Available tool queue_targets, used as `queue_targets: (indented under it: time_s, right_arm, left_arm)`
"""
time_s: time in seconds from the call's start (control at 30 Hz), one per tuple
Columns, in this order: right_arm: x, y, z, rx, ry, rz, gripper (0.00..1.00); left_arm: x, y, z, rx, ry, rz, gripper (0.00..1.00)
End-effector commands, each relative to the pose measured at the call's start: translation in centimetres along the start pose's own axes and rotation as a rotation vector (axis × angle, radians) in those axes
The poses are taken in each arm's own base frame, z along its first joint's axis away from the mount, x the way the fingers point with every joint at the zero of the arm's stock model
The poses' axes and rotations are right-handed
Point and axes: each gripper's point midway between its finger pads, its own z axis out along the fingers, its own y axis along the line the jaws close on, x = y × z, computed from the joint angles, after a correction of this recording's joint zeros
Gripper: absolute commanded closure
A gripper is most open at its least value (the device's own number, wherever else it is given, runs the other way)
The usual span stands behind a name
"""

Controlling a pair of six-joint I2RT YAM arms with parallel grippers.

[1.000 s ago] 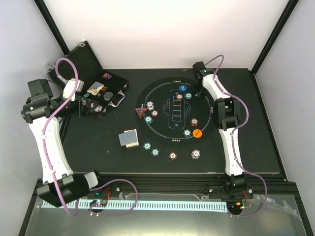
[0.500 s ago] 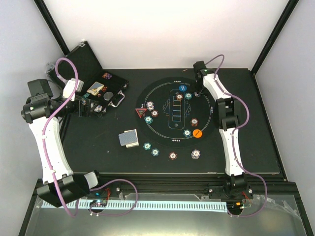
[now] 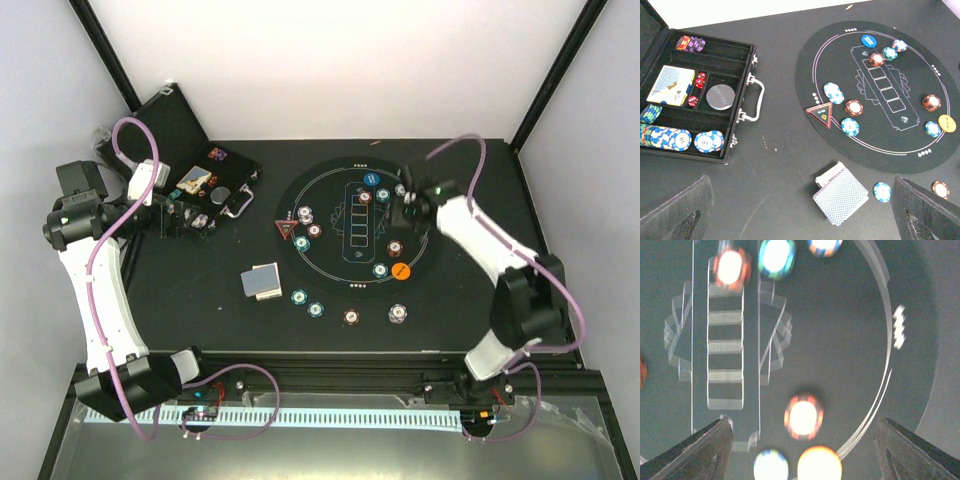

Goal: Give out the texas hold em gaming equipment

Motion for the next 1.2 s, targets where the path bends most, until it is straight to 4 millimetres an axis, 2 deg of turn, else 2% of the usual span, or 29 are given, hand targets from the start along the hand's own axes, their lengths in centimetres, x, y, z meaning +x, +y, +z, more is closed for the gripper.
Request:
queue_targets:
  time_s: [0.0, 0.1, 0.2, 0.3, 0.4, 0.57, 0.7, 0.97, 1.17]
  right_arm:
    - [8.0, 0.7, 0.1, -0.015, 0.045, -0.015, 0.19]
    - [13.7, 0.4, -0.5, -0.024, 0.094, -0.02, 0.18]
    - [18.4, 0.3, -1.2, -0.052, 0.133, -0.022, 0.16]
    - [21.7, 0.4, -1.4, -0.071, 0.167, -0.02, 0.14]
    - [23.8, 0.6, -1.1, -0.077, 0.204, -0.045, 0.13]
    - [25.3, 0.2, 0.0, -0.026, 0.249, -0.099, 0.14]
    - [25.9, -0.3, 0.8, 0.011, 0.262, -0.117, 0.18]
    - [26.5, -0.7, 1.3, 0.028, 0.275, -0.133, 0.36]
    - [26.0, -0.7, 0.9, 0.035, 0.262, -0.144, 0.48]
  left_arm:
    - [-0.2, -0.6, -0.5, 0.014, -0.014, 0.013, 0.01]
    - [0.1, -0.8, -0.3, 0.028, -0.009, 0.006, 0.01]
    - [0.2, -0.8, -0.3, 0.031, -0.01, 0.005, 0.01]
    - [0.1, -0.9, -0.3, 0.033, -0.016, 0.005, 0.01]
    - [0.0, -1.0, -0.4, 0.036, -0.019, 0.002, 0.01]
    - [0.0, -1.1, -0.6, 0.029, -0.019, 0.008, 0.01]
    - [0.0, -1.2, -0.8, 0.023, -0.02, 0.017, 0.01]
    - [-0.3, -1.1, -0.8, 0.027, -0.025, 0.009, 0.01]
    - [-0.2, -1.0, -0.6, 0.033, -0.022, 0.004, 0.01]
